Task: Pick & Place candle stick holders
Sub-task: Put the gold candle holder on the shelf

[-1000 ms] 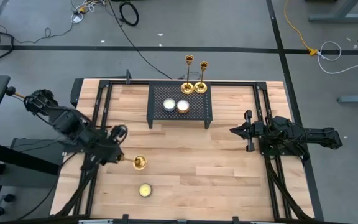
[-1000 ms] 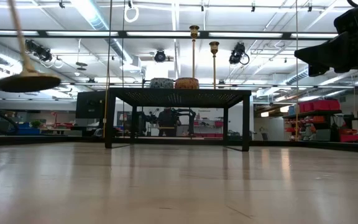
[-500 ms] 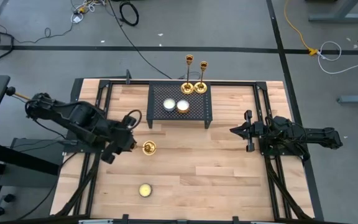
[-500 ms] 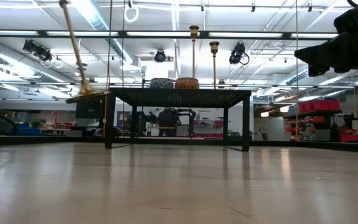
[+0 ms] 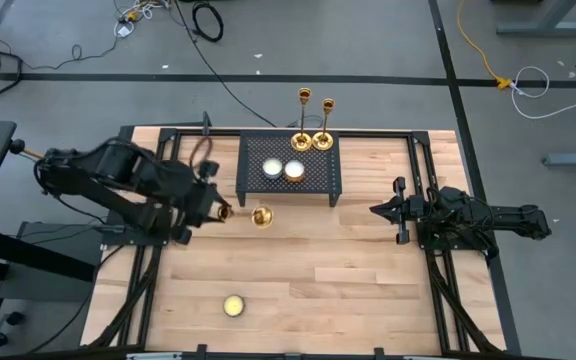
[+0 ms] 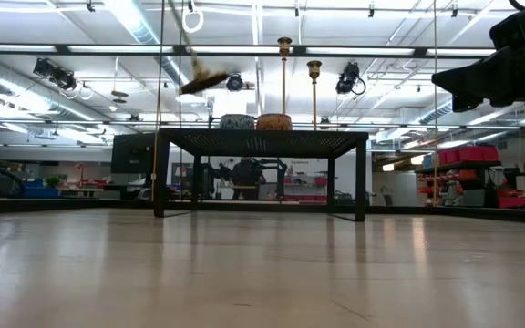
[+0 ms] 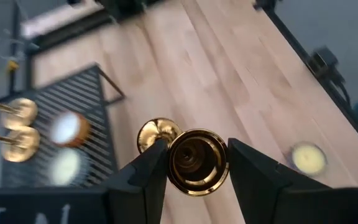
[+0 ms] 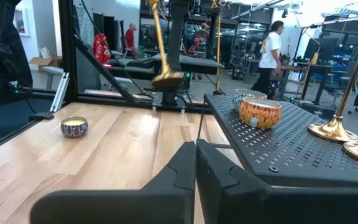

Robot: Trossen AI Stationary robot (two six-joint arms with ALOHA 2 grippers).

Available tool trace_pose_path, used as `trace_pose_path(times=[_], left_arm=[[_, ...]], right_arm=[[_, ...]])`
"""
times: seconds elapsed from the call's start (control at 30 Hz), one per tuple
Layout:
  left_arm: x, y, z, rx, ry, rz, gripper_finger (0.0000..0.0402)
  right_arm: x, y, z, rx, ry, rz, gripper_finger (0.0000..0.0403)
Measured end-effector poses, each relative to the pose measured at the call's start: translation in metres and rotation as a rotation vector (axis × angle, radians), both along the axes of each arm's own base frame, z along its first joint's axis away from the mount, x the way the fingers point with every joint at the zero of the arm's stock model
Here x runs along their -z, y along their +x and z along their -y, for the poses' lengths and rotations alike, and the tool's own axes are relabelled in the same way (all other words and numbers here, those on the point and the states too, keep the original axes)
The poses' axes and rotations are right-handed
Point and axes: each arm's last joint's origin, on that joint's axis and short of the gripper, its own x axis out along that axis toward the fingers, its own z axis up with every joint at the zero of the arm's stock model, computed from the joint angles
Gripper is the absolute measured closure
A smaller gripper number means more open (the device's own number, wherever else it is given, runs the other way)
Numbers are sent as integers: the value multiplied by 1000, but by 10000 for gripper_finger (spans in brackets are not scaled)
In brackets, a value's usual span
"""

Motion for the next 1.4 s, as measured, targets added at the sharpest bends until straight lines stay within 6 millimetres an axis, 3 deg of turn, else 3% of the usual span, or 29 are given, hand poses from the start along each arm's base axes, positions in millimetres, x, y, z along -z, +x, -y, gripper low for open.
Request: trace_pose_path(times=[0.27, 0.47, 0.9, 1.4], left_arm=[[-41, -1, -15, -64, 51, 145, 243], [-58, 6, -24, -93, 103, 191, 243], [-56, 20, -35, -177, 163, 170, 243], [-67, 26, -78, -401, 192, 297, 243]], right_arm=[[0, 0, 0, 0, 0, 0, 389], [0, 0, 0, 0, 0, 0, 389], [0, 0, 0, 0, 0, 0, 389], [0, 0, 0, 0, 0, 0, 389]])
